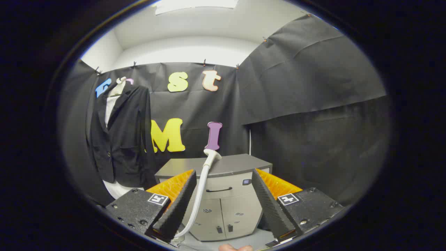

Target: Iron the clothes twice with a garment steamer, once on the left side and once on the right side.

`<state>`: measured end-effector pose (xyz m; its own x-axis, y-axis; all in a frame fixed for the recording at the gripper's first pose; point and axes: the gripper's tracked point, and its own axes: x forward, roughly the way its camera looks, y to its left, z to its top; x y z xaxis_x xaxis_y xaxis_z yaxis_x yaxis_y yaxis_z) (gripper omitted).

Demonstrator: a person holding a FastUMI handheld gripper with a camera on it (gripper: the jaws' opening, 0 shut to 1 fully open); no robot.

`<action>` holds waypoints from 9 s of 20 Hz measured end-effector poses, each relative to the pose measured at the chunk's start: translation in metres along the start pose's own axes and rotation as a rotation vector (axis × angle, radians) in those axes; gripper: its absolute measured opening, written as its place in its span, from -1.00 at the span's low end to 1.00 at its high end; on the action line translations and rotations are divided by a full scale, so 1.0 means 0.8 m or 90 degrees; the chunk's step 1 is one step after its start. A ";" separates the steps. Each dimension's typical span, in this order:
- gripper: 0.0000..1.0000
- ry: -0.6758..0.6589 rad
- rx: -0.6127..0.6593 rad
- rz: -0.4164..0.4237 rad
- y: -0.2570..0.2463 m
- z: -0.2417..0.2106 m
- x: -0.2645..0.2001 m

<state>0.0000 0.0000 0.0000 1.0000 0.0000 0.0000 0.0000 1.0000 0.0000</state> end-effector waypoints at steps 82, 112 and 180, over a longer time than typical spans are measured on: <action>-0.18 0.397 0.032 0.057 0.110 -0.049 0.506; -0.20 0.085 0.034 0.312 0.456 0.187 0.102; -0.20 0.177 -0.115 0.284 0.488 -0.138 0.151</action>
<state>0.1204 0.3907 -0.1102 0.8654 0.3986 -0.3038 -0.4476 0.8873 -0.1108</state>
